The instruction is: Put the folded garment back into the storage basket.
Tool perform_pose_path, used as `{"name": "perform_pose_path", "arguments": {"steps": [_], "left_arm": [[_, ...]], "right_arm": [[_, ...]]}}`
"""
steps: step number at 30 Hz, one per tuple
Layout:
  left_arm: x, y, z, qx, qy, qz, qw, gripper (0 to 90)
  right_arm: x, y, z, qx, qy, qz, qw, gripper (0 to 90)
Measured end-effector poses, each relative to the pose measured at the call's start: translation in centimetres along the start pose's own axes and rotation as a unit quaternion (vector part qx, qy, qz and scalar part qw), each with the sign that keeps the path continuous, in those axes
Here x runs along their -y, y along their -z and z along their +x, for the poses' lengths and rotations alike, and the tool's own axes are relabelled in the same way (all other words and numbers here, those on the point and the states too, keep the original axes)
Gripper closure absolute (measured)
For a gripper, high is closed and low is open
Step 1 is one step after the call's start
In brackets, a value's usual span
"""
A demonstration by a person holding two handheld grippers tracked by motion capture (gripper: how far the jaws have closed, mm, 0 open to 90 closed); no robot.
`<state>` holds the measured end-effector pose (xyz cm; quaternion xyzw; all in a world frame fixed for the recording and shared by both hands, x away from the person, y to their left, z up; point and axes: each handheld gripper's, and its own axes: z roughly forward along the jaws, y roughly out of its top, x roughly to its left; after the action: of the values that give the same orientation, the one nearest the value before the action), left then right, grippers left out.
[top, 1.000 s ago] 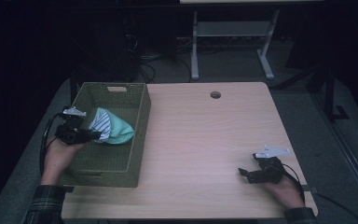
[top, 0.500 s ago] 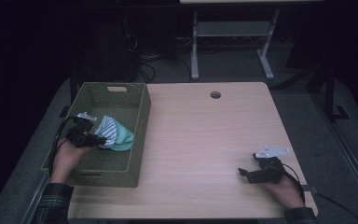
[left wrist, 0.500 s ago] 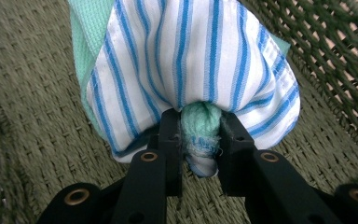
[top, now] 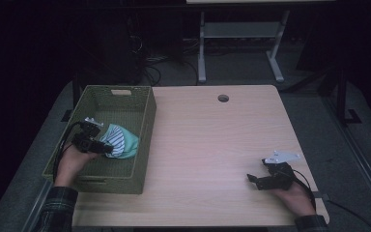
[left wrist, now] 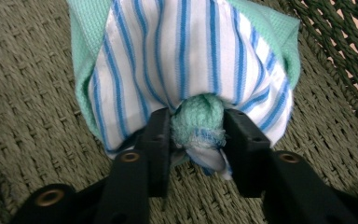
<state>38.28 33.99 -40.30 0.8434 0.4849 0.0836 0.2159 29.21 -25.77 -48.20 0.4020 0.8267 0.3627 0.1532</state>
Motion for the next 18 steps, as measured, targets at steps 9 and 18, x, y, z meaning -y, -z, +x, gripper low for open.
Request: {"name": "perform_pose_path", "arguments": {"steps": [9,18], "left_arm": [[0.1,0.6,0.2,-0.008,0.003,-0.017,0.9998,34.9],[-0.4,2.2,-0.5,-0.006,0.001,-0.06,0.9982,19.0]], "right_arm": [[0.0,0.0,0.0,0.001,-0.001,0.0,1.0,13.8],[0.0,0.0,0.0,0.001,-0.001,0.0,1.0,13.7]]}}
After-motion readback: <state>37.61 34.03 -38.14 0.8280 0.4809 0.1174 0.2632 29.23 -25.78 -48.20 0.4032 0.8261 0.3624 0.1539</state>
